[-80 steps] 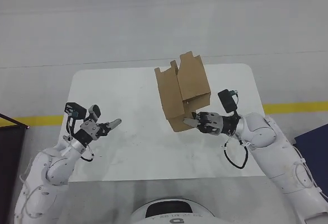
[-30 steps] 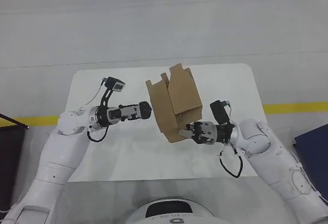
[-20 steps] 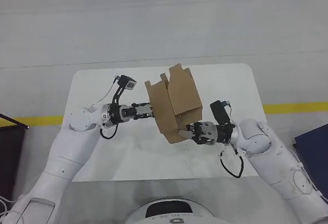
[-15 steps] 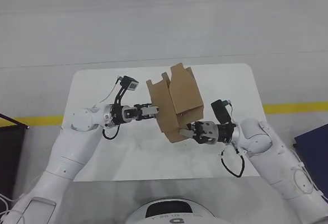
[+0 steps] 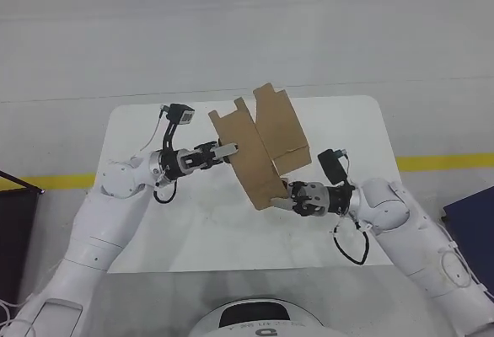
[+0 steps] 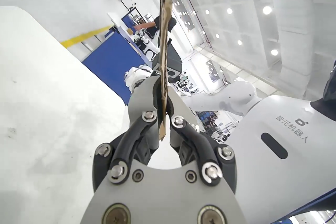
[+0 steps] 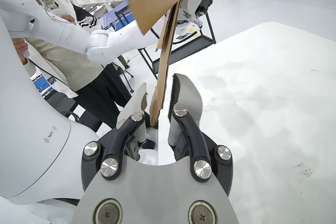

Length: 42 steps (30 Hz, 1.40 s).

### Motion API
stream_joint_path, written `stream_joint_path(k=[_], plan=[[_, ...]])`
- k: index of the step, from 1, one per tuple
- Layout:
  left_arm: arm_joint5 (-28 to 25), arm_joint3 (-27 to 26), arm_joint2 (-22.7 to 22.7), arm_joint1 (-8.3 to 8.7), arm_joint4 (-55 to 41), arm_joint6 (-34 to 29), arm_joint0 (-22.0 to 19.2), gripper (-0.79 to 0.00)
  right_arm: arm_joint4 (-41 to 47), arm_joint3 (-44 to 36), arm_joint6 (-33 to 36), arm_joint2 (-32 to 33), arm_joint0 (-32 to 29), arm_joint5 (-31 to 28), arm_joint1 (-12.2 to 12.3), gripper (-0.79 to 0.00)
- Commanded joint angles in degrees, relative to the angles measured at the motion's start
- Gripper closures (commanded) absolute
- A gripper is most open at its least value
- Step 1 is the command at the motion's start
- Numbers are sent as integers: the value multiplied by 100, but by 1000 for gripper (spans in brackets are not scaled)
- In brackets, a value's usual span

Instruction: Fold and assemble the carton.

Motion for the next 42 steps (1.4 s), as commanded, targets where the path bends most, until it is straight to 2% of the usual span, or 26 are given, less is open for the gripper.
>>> stream_joint_path(k=[1,3,6,8,9,10,11,24,27,30,32,35,38,40,42], plan=[[-232,-138,-206,30,399,309,40,0,125,79,-128,203,-61,0,35,-785],[-553,-360,-528,76,1212,717,98,0,194,123,-296,510,-199,0,85,-785],[-1070,-1001,-1100,117,3154,1643,304,0,159,97,-504,1020,-470,0,161,-785],[-1306,-1839,-1492,83,5216,2732,666,0,33,-25,-735,1488,-756,0,213,-785],[-1298,-2075,-1583,65,5839,3078,775,0,-8,-89,-810,1607,-844,0,224,-785],[-1150,-2439,-1662,24,7028,3765,1035,0,-73,-228,-967,1821,-1032,0,238,-785],[-1150,-2439,-1662,24,7028,3765,1035,0,-107,-337,-1069,1954,-1175,0,246,-785],[-1150,-2439,-1662,24,7028,3765,1035,0,-107,-337,-1069,1954,-1175,0,246,-785],[-1019,-2703,-1884,66,8383,3725,862,0,-107,-337,-1069,1954,-1175,0,246,-785],[-1119,-3157,-1881,121,10757,4237,662,0,-107,-337,-1069,1954,-1175,0,246,-785],[-910,-3168,-1773,140,11773,4891,629,0,-107,-337,-1069,1954,-1175,0,246,-785],[-568,-3429,-1394,248,14100,6025,560,0,-107,-337,-1069,1954,-1175,0,246,-785],[168,-3395,-1036,406,16289,7221,665,0,-107,-337,-1069,1954,-1175,0,246,-785],[692,-3238,-1040,463,16791,7734,756,0,-107,-337,-1069,1954,-1175,0,246,-785],[1086,-3192,-1120,509,17187,7989,836,0,-107,-337,-1069,1954,-1175,0,246,-785]])
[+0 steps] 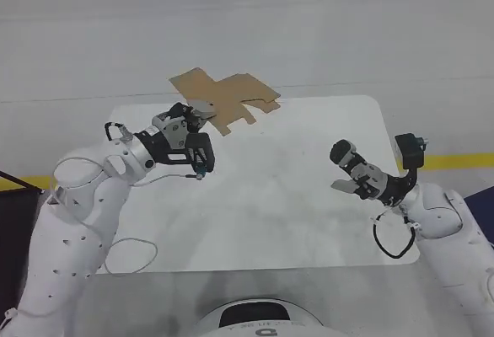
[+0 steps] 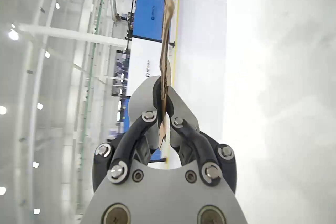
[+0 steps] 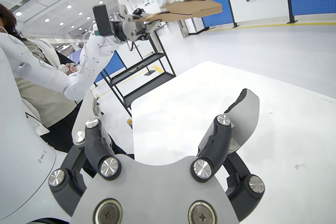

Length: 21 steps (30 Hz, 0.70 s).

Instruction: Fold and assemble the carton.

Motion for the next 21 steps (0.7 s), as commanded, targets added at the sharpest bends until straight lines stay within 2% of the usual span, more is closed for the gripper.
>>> stream_joint_path(k=[1,2,14,16,18,21], plan=[[243,72,-45,42,477,330,115,0,0,0,0,0,0,0,0,-785],[69,129,-49,53,413,428,145,0,0,0,0,0,0,0,0,-785],[69,129,-49,53,413,428,145,0,0,0,0,0,0,0,0,-785],[506,-173,-19,75,829,521,105,0,0,0,0,0,0,0,0,-785],[1187,-406,-7,145,1816,915,58,0,0,0,0,0,0,0,0,-785],[2502,-726,-80,208,2446,1573,89,0,0,0,0,0,0,0,0,-785]])
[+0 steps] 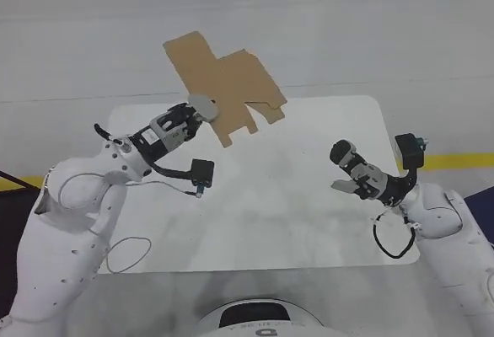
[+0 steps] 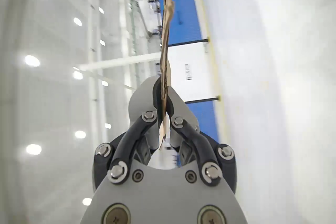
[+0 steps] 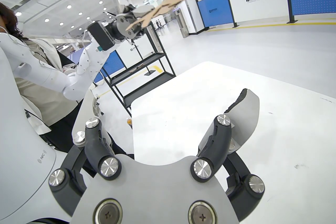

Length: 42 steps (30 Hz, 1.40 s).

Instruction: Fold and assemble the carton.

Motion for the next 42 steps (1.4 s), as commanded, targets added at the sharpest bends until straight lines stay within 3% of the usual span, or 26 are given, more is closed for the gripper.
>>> stream_joint_path(k=[1,3,8,17,36,42], plan=[[1121,-175,-84,36,319,514,49,0,0,0,0,0,0,0,0,-785],[1628,-316,-146,75,594,938,102,0,0,0,0,0,0,0,0,-785],[2164,-402,-235,161,1369,1715,97,0,0,0,0,0,0,0,0,-785],[2550,-397,-293,385,1375,2489,-108,0,0,0,0,0,0,0,0,-785],[2534,-313,-150,799,1375,2137,-416,0,0,0,0,0,0,0,0,-785],[2534,-313,-150,799,1375,2137,-416,0,0,0,0,0,0,0,0,-785]])
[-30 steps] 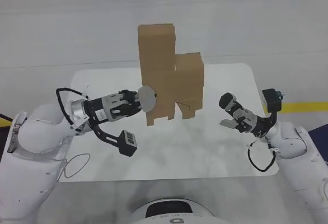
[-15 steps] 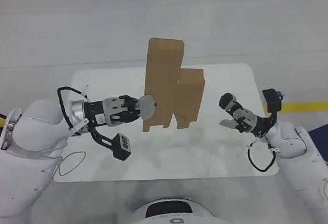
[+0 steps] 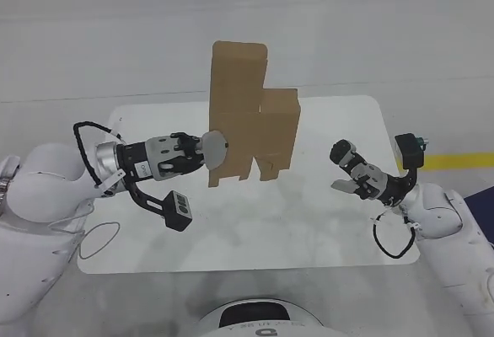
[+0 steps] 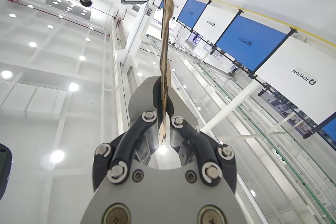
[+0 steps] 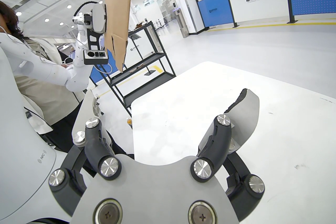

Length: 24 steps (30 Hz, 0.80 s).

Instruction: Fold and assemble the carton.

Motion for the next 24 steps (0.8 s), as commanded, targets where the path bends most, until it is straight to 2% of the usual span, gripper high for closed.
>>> stream_joint_path(k=[1,7,12,18,21,24], plan=[[0,0,0,0,0,-1,0,0,0,0,0,0,0,0,0,-785],[-129,100,-4,-9,-144,-167,63,0,0,0,0,0,0,0,0,-785],[-888,507,-81,-64,-1689,-697,278,0,0,0,0,0,0,0,0,-785],[-1894,814,-35,-68,-3144,-101,346,0,0,0,0,0,0,0,0,-785],[-2049,913,-11,-72,-3410,-11,300,0,0,0,0,0,0,0,0,-785],[-1974,914,32,-58,-3115,58,251,0,12,-69,-66,-46,-2,76,-13,-785]])
